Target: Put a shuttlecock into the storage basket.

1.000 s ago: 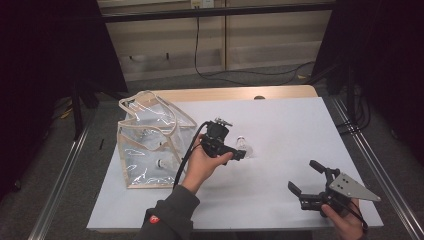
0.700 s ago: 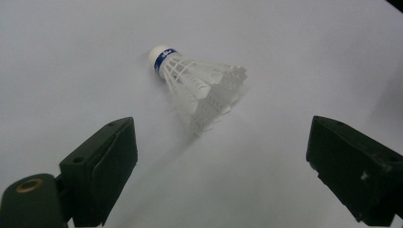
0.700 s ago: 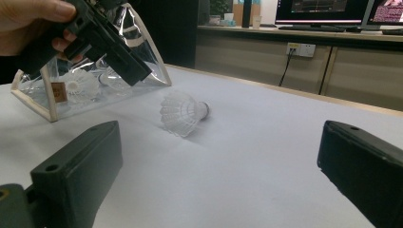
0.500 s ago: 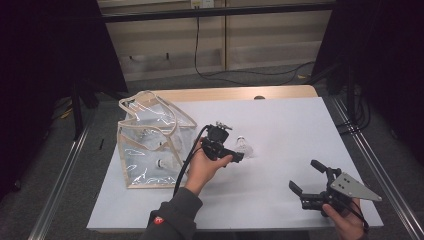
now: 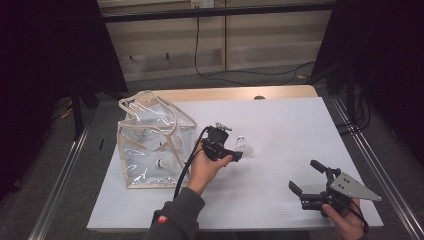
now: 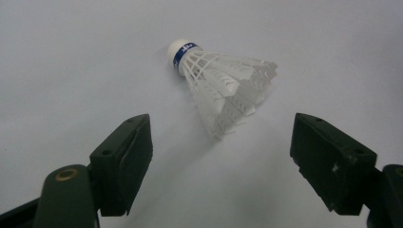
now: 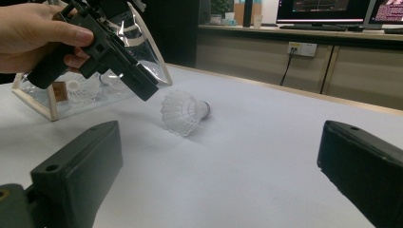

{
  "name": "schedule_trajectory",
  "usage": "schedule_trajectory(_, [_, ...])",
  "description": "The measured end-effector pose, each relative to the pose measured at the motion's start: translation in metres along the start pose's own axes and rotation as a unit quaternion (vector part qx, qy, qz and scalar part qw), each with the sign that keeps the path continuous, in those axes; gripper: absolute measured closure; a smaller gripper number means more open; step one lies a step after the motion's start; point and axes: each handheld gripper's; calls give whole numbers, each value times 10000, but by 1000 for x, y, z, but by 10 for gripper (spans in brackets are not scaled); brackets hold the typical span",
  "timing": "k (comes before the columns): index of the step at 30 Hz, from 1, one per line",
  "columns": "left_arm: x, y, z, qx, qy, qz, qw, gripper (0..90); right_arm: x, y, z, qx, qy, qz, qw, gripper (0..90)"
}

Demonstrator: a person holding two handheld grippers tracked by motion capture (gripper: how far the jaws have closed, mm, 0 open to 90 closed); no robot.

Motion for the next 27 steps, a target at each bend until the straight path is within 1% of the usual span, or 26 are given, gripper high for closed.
schedule_trajectory(1, [0, 1, -1, -9, 10, 25, 10000, 223, 0, 0, 0, 3, 4, 2, 10000, 11])
schedule_trajectory(3, [0, 1, -4, -7, 2, -17, 10000, 225, 0, 0, 0, 7, 4, 1, 10000, 11])
schedule_trajectory(7, [0, 0, -8, -34, 1, -14, 10000, 241, 0, 0, 0, -5, 1, 0, 10000, 11])
schedule_trajectory(8, [0, 0, -9, -35, 6, -14, 10000, 251, 0, 0, 0, -7, 3, -1, 10000, 11])
schedule_trajectory(9, [0, 0, -10, -79, 17, -3, 10000, 261, 0, 0, 0, -3, 0, 2, 10000, 11])
schedule_trajectory(12, [0, 0, -12, -88, 19, -50, 9999, 290, 0, 1, 1, 3, 0, 13, 10000, 11])
schedule_trajectory(14, [0, 0, -14, -117, 42, -22, 9999, 303, 0, 1, 1, 5, 9, 7, 10000, 11])
schedule_trajectory(17, [1, -1, -16, -112, 47, 19, 9999, 334, 0, 0, 1, -10, 6, 3, 10000, 11])
schedule_trajectory(19, [1, -1, -18, -84, 38, 87, 9999, 348, 0, 0, 0, -23, -5, 13, 10000, 11])
schedule_trajectory(24, [1, 0, -23, -141, 57, 39, 9999, 365, 0, -1, 1, -35, -7, 14, 10000, 11])
schedule_trajectory(27, [1, -1, -25, -174, 71, 72, 9998, 385, 0, 0, 1, -25, 0, -12, 10000, 11])
Point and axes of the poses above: each handheld gripper's, and its own axes: z roughly backward along the jaws, x roughly out of its underside, y roughly to its right, and after that the axes turned 9 degrees about -x, right-handed
